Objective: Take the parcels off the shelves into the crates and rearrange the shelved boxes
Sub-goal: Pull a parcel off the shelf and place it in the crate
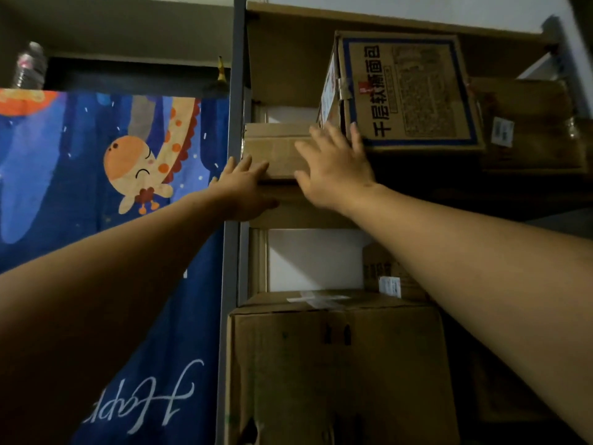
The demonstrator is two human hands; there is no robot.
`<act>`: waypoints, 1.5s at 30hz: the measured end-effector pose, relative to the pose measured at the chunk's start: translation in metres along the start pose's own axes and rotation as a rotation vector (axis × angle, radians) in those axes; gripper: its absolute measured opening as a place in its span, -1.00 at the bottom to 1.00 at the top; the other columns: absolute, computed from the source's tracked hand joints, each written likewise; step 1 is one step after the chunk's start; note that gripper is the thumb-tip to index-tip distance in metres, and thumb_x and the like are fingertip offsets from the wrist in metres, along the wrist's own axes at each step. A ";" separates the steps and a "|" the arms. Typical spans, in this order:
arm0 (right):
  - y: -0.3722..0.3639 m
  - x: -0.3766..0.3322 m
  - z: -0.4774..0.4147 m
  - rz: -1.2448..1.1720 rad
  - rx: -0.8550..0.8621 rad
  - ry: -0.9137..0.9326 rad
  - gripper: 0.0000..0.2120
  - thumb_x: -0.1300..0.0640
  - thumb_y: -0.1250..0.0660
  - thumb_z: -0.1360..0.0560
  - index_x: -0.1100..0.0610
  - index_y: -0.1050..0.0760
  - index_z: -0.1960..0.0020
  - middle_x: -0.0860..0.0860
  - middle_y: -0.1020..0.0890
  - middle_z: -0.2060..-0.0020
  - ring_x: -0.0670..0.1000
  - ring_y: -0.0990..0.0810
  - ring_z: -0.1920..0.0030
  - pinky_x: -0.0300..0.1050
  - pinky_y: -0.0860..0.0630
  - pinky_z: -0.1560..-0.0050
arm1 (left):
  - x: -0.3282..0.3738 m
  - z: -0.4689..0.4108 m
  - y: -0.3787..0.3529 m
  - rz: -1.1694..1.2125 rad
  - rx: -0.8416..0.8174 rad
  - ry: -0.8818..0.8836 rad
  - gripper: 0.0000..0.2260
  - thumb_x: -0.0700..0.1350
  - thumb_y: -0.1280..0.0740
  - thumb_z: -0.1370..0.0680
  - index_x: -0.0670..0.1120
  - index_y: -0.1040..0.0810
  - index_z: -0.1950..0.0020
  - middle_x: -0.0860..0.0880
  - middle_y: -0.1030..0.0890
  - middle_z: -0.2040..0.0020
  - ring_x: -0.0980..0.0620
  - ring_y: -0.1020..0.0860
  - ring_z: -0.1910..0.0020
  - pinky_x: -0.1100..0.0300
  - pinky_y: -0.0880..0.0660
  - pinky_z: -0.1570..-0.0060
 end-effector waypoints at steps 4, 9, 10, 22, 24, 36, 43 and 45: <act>0.012 0.025 0.017 -0.075 0.057 -0.077 -0.41 -0.11 -0.11 -0.57 -0.03 -0.02 -0.54 0.05 0.00 -0.55 0.10 0.10 -0.54 0.14 0.22 -0.48 | 0.019 0.007 0.007 0.103 0.018 -0.010 -0.28 0.10 -0.28 -0.54 0.09 0.10 -0.55 -0.04 0.12 -0.57 -0.14 0.17 -0.53 -0.21 0.08 -0.44; 0.022 0.074 0.039 -0.102 0.052 -0.195 -0.39 -0.11 -0.14 -0.57 -0.04 0.00 -0.54 0.05 0.02 -0.55 0.09 0.10 -0.54 0.09 0.18 -0.50 | 0.063 0.012 0.016 0.267 0.074 -0.089 -0.28 0.11 -0.29 -0.52 0.09 0.05 -0.55 -0.04 0.07 -0.57 -0.12 0.12 -0.53 -0.14 0.09 -0.45; 0.022 0.081 0.041 -0.108 0.050 -0.217 -0.39 -0.11 -0.14 -0.57 -0.04 0.00 -0.54 0.05 0.02 -0.55 0.09 0.10 -0.54 0.09 0.18 -0.50 | 0.069 0.013 0.017 0.306 0.081 -0.097 -0.28 0.11 -0.30 -0.52 0.09 0.04 -0.55 -0.03 0.04 -0.57 -0.12 0.10 -0.53 -0.15 0.06 -0.46; -0.013 0.227 0.070 -0.831 -0.050 -0.700 -0.26 -0.12 -0.20 -0.57 -0.11 0.21 -0.55 0.09 0.10 -0.54 0.20 -0.04 -0.51 0.15 -0.17 -0.45 | 0.152 -0.005 0.006 1.152 0.159 0.023 -0.29 -0.17 -0.36 -0.51 0.02 -0.03 -0.53 -0.01 -0.51 -0.21 0.02 -0.53 -0.16 0.07 -0.53 -0.10; -0.013 0.235 0.069 -0.942 0.006 -0.657 -0.26 -0.06 -0.24 -0.56 -0.10 0.17 -0.55 0.10 -0.01 -0.52 0.17 -0.14 -0.48 0.11 -0.25 -0.41 | 0.160 -0.005 0.001 1.135 0.197 0.046 -0.42 -0.16 -0.36 -0.50 0.00 -0.19 -0.46 0.01 -0.53 -0.16 0.04 -0.56 -0.11 0.08 -0.56 -0.06; 0.033 0.244 0.095 -1.066 0.075 -0.625 -0.24 0.00 -0.26 -0.56 -0.10 0.20 -0.54 0.09 -0.05 -0.52 0.15 -0.17 -0.47 0.04 -0.32 -0.32 | 0.190 0.044 0.035 1.070 0.291 0.084 -0.42 -0.16 -0.32 -0.53 0.01 -0.14 -0.47 0.13 -0.43 -0.01 0.11 -0.49 -0.01 0.16 -0.54 0.06; 0.084 0.234 0.129 -1.025 0.015 -0.700 -0.19 -0.03 -0.25 -0.57 -0.04 0.29 -0.54 0.12 0.06 -0.54 0.18 -0.05 -0.52 0.11 -0.20 -0.41 | 0.189 0.083 0.061 1.062 0.245 0.152 -0.45 -0.12 -0.32 -0.54 -0.01 -0.11 -0.44 0.04 -0.46 -0.04 0.09 -0.54 0.12 0.21 -0.54 0.29; 0.098 0.231 0.137 -0.999 -0.005 -0.713 -0.19 -0.03 -0.25 -0.57 -0.03 0.29 -0.54 0.12 0.08 -0.55 0.18 -0.04 -0.52 0.10 -0.21 -0.41 | 0.190 0.092 0.068 1.056 0.229 0.157 -0.43 -0.10 -0.32 -0.55 -0.01 -0.09 -0.46 0.04 -0.46 -0.06 0.12 -0.53 0.17 0.28 -0.49 0.41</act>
Point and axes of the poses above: each hand's wrist, its own z-axis away from the middle knuckle, its own y-axis out of the back of the hand, x = y × z, the point moved 9 cm from there along -z, towards the middle knuckle
